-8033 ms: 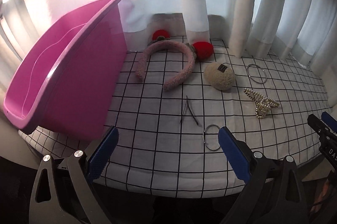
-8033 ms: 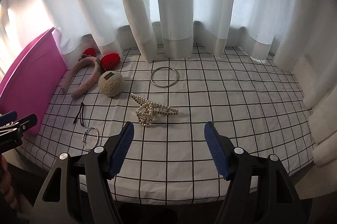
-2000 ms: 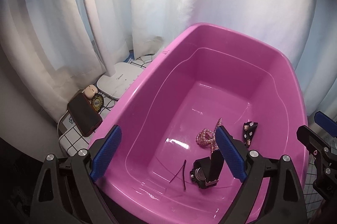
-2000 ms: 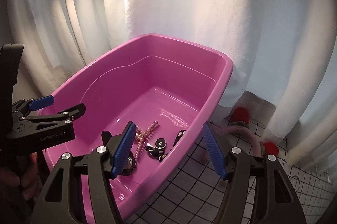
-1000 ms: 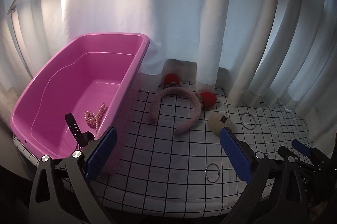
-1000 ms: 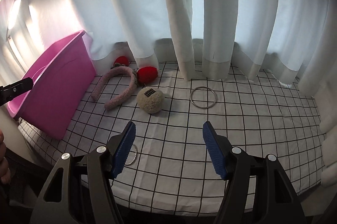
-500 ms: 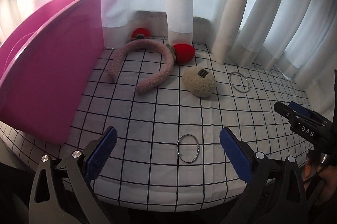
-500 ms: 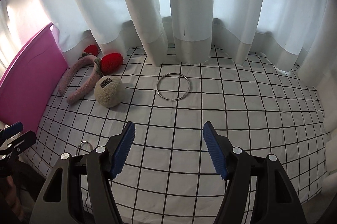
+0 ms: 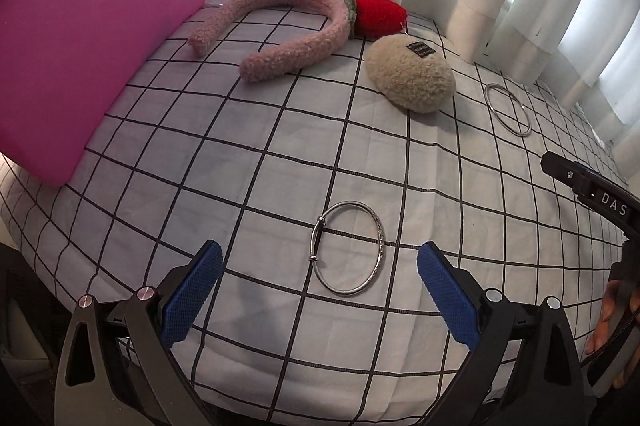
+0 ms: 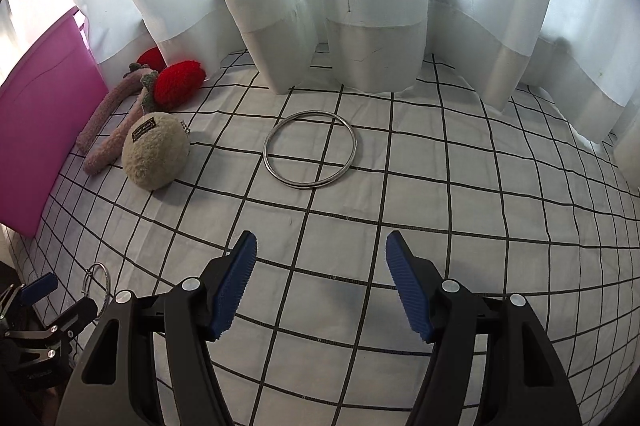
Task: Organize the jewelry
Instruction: 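Move the left tool to the small silver bangle while the right tool approaches the large silver ring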
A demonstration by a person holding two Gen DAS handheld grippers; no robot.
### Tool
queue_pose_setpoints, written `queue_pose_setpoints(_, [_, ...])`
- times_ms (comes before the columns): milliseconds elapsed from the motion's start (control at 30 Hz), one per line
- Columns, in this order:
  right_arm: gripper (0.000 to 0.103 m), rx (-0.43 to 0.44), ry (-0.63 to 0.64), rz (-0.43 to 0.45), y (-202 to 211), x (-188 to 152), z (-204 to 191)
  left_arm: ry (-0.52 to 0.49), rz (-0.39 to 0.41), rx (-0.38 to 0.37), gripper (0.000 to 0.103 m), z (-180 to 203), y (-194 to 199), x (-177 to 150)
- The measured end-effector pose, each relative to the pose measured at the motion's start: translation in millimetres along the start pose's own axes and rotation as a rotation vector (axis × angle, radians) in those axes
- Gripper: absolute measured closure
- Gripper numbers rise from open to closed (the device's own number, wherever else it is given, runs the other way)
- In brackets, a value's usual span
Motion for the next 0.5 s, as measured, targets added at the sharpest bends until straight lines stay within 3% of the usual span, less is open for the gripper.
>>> queue_pose_setpoints(200, [0.039, -0.009, 0.025, 0.008, -12.6, 12.3, 5.8, 0.095, 0.004, 0.037, 0.007, -3.2, -13.2, -2.2])
queue_pose_setpoints(500, [0.039, -0.023, 0.06, 0.0, -27.9, 26.4, 7.4, 0.136, 0.045, 0.112, 0.005, 6.5, -16.7, -2.0])
Point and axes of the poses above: each gripper's, at about its wrist camera, not at the fingertips, and y roughly against the way its jaws point, z to its right, x to its top, the point moved 4 cm from there along -y, roughly the way its jaws point, and after that the axes turned 12 degrees about -z, right-handed, at the moved point
